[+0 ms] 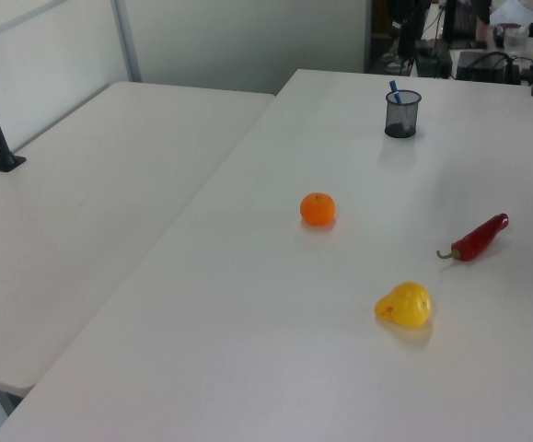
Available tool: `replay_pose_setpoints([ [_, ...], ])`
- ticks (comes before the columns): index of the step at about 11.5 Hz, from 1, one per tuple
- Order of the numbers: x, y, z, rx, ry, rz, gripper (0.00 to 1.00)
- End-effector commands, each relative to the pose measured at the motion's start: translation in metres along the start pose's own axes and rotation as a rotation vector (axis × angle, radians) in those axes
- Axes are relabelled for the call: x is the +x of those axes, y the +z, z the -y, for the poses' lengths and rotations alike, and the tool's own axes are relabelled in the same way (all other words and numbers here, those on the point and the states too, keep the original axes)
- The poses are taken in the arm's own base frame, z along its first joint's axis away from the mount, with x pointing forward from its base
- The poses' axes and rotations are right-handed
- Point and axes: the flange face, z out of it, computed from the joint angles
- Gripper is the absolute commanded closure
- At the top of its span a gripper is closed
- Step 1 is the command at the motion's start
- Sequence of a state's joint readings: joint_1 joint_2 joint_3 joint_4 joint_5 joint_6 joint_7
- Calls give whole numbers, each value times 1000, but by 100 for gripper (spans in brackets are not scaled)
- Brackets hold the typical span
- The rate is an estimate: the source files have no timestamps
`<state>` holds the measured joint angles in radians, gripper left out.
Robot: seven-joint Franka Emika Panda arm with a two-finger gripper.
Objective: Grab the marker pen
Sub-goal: 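Move the gripper over the black mesh pen cup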
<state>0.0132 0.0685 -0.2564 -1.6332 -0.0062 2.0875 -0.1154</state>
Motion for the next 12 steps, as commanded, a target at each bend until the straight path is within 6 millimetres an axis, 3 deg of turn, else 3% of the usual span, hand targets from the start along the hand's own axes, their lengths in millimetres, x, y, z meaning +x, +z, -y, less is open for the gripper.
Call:
replay_pose_setpoints([
  [1,8,29,-41,-76,92,-56,0],
  [5,12,73,-67,-128,154,-86,8],
  [7,11,105,-84,-162,185,-108,18],
  [12,4,161,-105,-201,194,-140,25],
])
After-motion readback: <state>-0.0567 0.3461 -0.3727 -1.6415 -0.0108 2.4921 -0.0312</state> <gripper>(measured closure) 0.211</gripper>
